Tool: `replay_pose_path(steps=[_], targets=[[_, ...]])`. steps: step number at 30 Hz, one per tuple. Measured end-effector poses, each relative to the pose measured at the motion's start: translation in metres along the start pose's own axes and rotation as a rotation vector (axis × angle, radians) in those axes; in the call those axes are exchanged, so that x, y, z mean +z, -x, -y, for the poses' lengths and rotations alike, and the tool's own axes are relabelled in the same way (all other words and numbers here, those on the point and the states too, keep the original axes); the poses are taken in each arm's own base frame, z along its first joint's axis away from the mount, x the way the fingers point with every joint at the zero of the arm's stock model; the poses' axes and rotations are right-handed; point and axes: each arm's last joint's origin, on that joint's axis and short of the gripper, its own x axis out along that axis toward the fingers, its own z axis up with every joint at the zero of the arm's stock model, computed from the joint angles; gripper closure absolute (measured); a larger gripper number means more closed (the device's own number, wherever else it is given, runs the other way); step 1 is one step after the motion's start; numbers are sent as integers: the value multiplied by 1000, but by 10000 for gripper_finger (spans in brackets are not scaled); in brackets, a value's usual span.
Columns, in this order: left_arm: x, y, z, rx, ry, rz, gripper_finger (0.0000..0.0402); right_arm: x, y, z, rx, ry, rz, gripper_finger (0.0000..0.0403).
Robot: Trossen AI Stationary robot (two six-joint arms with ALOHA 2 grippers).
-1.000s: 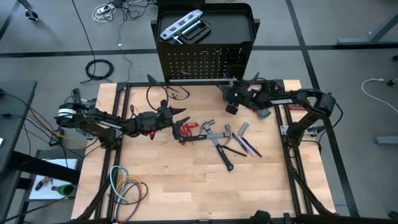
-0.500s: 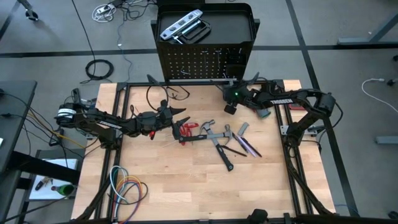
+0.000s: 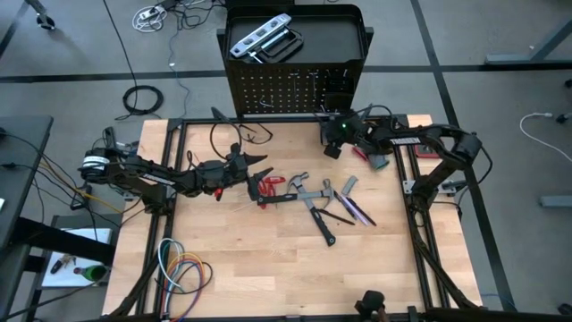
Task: Hang tools onto peg board
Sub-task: Remove the terminal block from the bottom basket of the peg board
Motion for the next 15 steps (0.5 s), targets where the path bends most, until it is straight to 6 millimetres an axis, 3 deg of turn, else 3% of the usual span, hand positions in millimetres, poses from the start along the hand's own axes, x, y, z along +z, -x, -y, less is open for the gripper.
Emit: replay_pose_path(steps=[10,15], targets=[[0,0,0,4,-19,-2,195,2,-23,-4,-58,68,-65,256],[0,0,0,9,-21,-3,195,3,-24,-3,-73,87,-80,336]])
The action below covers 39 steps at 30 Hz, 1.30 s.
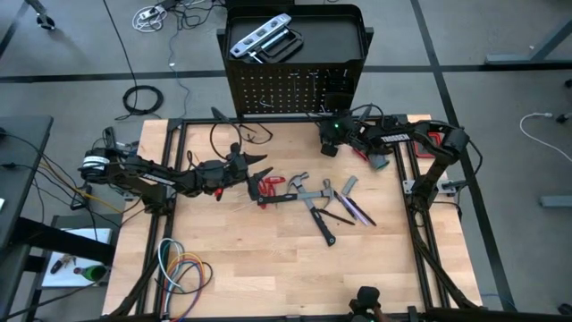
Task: Hang tools onto peg board
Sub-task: Remove the terminal block from the bottom basket of the peg board
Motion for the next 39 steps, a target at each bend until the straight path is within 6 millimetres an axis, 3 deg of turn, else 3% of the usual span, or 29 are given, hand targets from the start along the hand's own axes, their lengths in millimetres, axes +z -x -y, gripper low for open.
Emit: replay_pose_path(steps=[3,10,27,34,39], targets=[[0,0,0,2,0,0,195,1,0,-1,23,-18,12,388],[0,0,0,7,0,-1,195,10,12,-19,17,5,1,395],[-1,0,0,8,-4,-11,195,41,94,-45,-118,83,93,396],[-2,0,0,8,-1,-17,195,35,136,-49,45,-163,104,395],[-2,0,0,7,1,-19,195,14,144,-55,267,-326,-93,392]])
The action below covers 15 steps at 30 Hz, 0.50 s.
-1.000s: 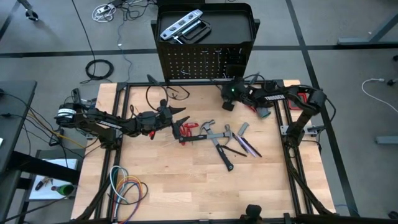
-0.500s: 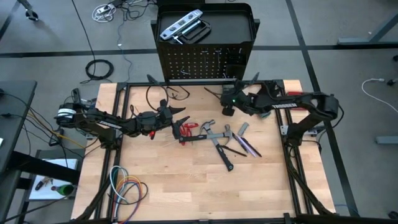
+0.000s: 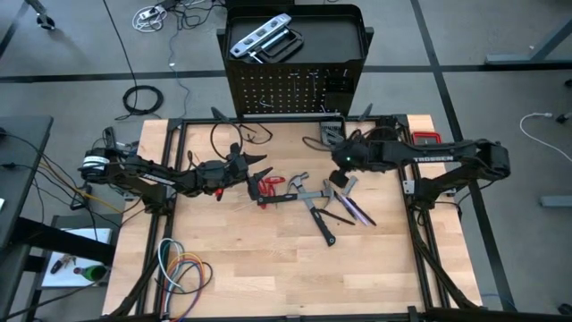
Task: Hang tools onto peg board
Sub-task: Remove the terminal block from the bottom basket of the peg board
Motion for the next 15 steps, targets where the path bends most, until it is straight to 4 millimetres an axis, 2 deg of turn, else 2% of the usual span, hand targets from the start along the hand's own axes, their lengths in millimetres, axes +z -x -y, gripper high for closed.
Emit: replay_pose_path(steps=[5,8,11,15], targets=[[0,0,0,-2,24,2,195,-25,-11,-8,115,-81,-210,389],[0,0,1,-4,26,2,195,-41,-22,-13,126,-84,-284,373],[0,0,1,-4,27,2,195,-52,-29,-13,109,-70,-325,340],[0,0,1,-6,28,1,195,-52,-28,-12,110,-75,-313,283]])
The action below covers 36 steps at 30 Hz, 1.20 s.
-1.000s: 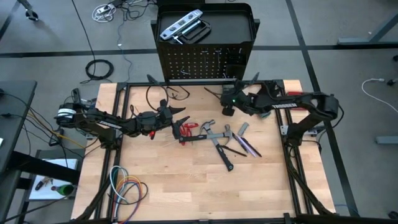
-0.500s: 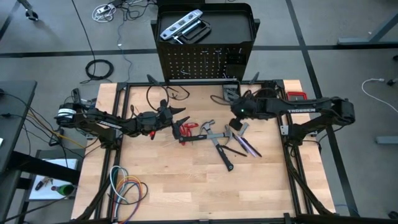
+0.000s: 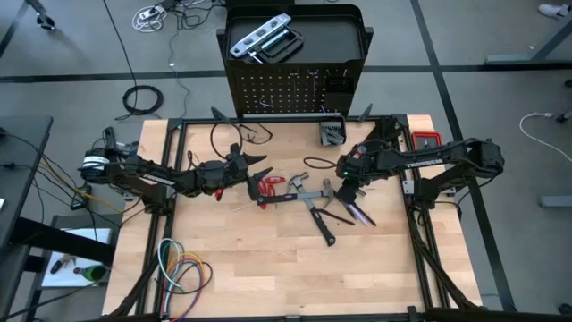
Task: Hang tools onto peg board
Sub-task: Remove the terminal block from the bottom basket of the peg board
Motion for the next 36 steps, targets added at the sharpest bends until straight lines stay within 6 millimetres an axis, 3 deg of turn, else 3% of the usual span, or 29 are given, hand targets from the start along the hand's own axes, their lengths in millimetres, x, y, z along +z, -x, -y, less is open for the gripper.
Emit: replay_pose_path(steps=[8,17,20,28,36], targets=[[0,0,0,0,-3,-3,195,13,31,4,26,64,129,195],[-1,0,0,0,-10,-8,195,28,52,16,-228,188,372,180],[0,0,0,0,-8,-3,195,40,47,24,-319,218,413,180],[0,0,0,0,-8,-1,195,67,12,58,-326,222,406,178],[-1,0,-1,4,-22,-10,195,72,-14,78,-284,251,332,178]])
